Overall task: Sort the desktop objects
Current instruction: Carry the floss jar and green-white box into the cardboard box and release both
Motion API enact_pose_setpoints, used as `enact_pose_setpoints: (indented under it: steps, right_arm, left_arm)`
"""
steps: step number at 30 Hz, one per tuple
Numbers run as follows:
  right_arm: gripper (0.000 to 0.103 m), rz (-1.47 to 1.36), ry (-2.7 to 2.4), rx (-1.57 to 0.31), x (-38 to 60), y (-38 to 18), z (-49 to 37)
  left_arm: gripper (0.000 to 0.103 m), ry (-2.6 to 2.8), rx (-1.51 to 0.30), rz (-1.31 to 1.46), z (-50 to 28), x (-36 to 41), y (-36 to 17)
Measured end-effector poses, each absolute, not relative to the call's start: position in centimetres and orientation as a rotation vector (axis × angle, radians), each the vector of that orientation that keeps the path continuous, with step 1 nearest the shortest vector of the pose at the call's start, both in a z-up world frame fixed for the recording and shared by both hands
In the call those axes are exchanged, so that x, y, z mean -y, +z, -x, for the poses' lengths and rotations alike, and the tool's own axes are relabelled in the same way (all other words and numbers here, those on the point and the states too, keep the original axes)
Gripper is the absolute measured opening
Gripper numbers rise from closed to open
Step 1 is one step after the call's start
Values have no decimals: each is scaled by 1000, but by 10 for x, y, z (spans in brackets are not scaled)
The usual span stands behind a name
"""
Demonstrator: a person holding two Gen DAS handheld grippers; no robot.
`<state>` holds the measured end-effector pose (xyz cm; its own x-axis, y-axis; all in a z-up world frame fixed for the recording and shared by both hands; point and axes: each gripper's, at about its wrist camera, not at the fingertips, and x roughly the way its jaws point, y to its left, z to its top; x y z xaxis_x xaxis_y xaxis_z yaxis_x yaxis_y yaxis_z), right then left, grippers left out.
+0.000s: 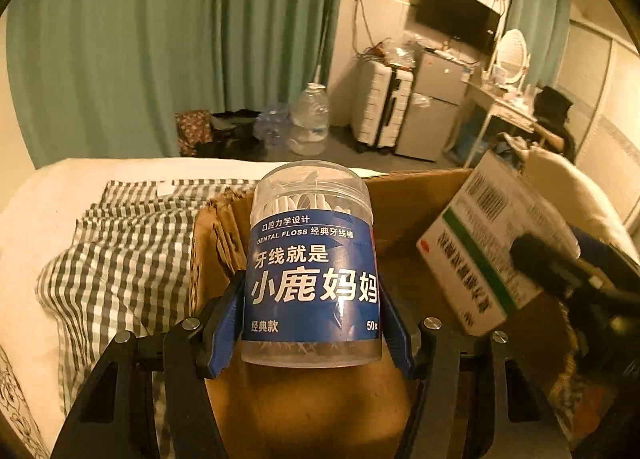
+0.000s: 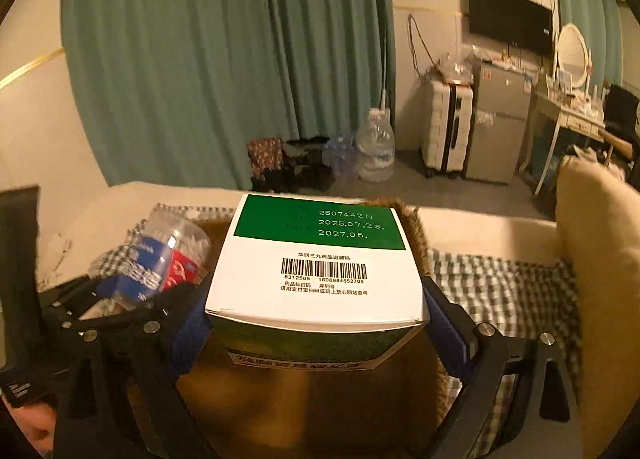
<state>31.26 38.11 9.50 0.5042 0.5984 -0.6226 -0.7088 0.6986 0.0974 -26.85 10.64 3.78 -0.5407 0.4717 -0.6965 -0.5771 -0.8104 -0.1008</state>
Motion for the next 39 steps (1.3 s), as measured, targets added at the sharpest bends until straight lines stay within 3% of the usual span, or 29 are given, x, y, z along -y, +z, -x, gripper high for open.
enact_pose_setpoints:
  steps: [13,17,23,31,39]
  right_arm:
    - [95,204,733,-774,-406,64,-352]
    - [95,190,728,-767,-402,63,-351]
    - [97,193,713,-760,-396,65,-342]
    - [97,154,752,-699,-343,110,-293]
    - [97,165,740,-653,-278,172,-253]
  left_arm:
    - [64,2246,-169,1110,300,-114,19]
    - [84,2264,-182,1050,291,-117,27]
    - [85,2275,-212,1036,281,-112,29]
    - [85,2307,-149,965,231,-74,67]
    - [86,2303,-31,917,189,-43,139]
